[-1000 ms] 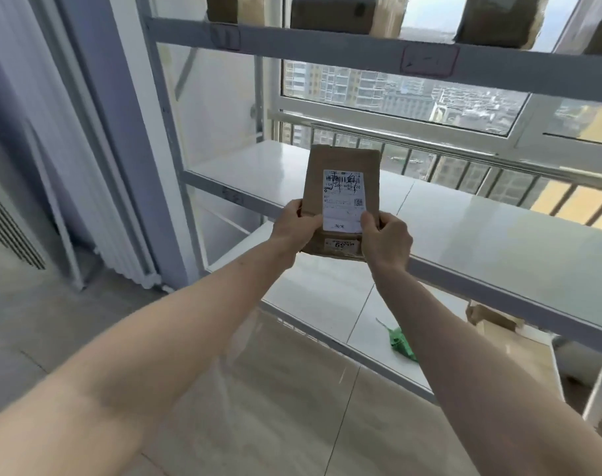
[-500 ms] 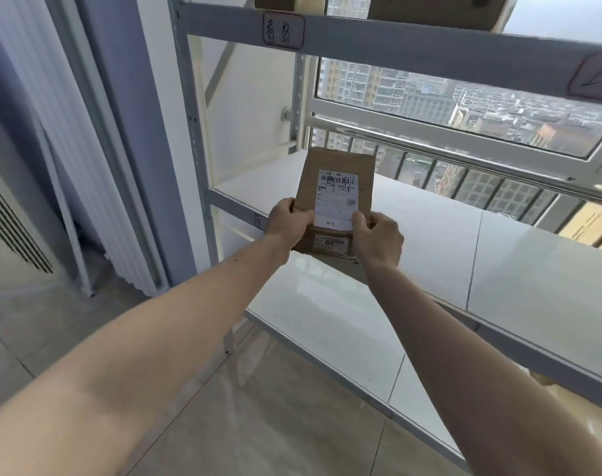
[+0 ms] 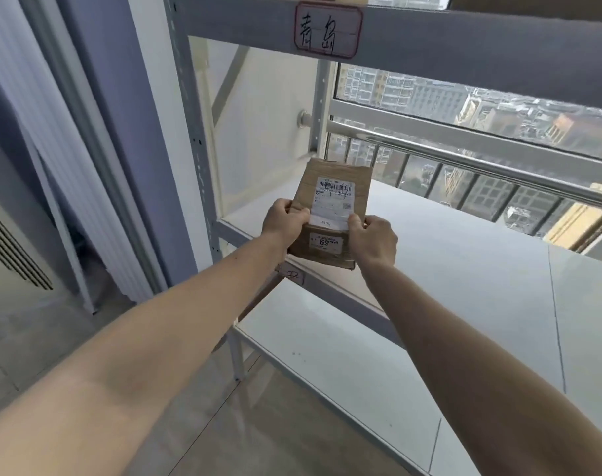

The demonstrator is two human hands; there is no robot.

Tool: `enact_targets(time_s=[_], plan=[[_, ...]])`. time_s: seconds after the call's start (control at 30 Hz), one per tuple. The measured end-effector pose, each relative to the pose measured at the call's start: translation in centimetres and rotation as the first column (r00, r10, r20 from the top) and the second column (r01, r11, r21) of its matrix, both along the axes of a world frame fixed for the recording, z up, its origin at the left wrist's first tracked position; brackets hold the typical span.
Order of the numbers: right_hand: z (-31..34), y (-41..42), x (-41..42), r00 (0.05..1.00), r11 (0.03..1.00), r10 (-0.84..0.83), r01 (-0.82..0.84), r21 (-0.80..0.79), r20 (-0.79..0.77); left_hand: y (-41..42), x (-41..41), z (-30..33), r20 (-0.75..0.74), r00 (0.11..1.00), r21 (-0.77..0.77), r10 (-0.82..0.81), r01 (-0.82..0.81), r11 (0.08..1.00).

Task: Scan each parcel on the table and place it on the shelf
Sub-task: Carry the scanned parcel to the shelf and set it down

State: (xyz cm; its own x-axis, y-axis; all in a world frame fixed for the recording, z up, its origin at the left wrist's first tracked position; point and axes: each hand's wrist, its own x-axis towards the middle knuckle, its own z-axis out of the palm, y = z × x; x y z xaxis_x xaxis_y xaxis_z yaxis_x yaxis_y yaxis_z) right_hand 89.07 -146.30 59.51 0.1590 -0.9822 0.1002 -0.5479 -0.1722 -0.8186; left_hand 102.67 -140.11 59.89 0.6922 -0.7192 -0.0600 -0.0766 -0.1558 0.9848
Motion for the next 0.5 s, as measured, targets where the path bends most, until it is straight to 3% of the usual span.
enact_targets(time_s=[0.5], plan=[[-2.4,-4.3,11.0,0.99,0.986,-0.138,0.141,0.088,-0.032,-7.2,12.3,-1.8,0.01,0.981,0.09,-0.193,0.192,0.977]])
